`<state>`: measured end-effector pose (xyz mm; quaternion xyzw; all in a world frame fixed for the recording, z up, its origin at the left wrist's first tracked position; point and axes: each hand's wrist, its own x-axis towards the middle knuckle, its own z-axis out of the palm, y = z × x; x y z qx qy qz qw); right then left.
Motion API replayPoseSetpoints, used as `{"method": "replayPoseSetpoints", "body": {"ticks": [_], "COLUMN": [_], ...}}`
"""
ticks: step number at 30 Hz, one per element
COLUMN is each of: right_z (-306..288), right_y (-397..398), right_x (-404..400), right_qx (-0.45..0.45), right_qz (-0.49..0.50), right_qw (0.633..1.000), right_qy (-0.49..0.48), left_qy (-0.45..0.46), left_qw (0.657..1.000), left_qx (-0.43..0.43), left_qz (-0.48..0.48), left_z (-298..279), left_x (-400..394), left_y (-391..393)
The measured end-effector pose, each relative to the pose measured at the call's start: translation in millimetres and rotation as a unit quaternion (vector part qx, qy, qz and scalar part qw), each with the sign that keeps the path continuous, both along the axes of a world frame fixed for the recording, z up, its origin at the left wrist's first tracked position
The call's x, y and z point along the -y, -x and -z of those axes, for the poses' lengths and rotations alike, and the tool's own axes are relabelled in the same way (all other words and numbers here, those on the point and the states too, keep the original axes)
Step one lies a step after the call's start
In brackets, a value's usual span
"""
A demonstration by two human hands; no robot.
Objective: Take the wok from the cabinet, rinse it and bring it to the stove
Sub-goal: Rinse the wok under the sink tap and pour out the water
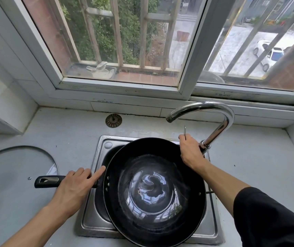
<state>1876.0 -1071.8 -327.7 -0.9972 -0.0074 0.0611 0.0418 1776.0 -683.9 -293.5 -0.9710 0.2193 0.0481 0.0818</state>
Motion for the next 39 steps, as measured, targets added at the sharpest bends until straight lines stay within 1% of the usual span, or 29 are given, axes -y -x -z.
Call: {"method": "replayPoseSetpoints", "body": {"ticks": [24,39], "right_z": [-1,2], "right_y": [1,4], "right_x": [-1,10], "right_qx": [0.003,0.007], "right_qz": [-0.029,-0.051], "right_qw": [0.999,0.999], "right_qy": [0.028,-0.001], "left_qy": [0.011,0.028], "left_qw": [1.000,1.000], "left_qx": [0.003,0.015], "left_qz": [-0.007,-0.003], "left_z": [0,3], "left_x": [-1,0], "left_y": [3,4]}}
